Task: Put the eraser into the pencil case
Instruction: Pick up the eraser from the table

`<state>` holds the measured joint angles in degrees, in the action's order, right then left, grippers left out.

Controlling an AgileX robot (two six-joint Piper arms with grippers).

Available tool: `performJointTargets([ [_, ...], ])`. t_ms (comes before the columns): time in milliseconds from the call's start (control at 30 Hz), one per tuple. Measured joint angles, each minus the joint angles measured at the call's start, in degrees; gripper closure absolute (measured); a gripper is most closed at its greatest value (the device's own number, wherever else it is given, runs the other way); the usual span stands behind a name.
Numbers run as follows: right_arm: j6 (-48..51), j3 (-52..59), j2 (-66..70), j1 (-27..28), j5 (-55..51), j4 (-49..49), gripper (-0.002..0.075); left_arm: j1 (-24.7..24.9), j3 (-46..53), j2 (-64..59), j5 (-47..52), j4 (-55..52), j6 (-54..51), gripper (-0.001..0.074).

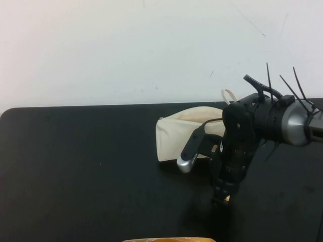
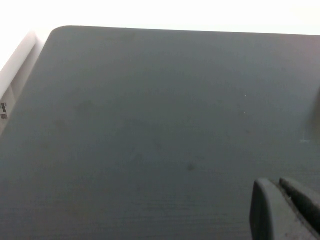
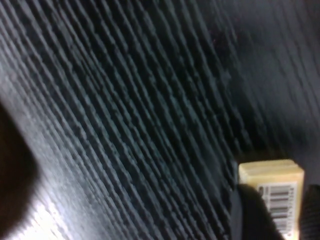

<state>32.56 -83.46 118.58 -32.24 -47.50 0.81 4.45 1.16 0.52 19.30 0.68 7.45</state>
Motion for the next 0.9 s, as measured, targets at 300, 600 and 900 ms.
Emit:
performJointTargets([
  [300, -1.83, -0.26, 0.22, 0.0, -0.48, 0.12, 0.0516, 0.0, 0.0, 0.0, 0.0, 0.0, 0.0, 0.0738],
  [600, -2.12, -0.39, 0.49, 0.0, -1.72, 2.56, 0.0398, 0.0, 0.0, 0.0, 0.0, 0.0, 0.0, 0.0738],
  [900, -2.21, -0.39, 0.49, 0.0, -3.27, 3.47, 0.0367, 0.0, 0.0, 0.0, 0.0, 0.0, 0.0, 0.0738],
])
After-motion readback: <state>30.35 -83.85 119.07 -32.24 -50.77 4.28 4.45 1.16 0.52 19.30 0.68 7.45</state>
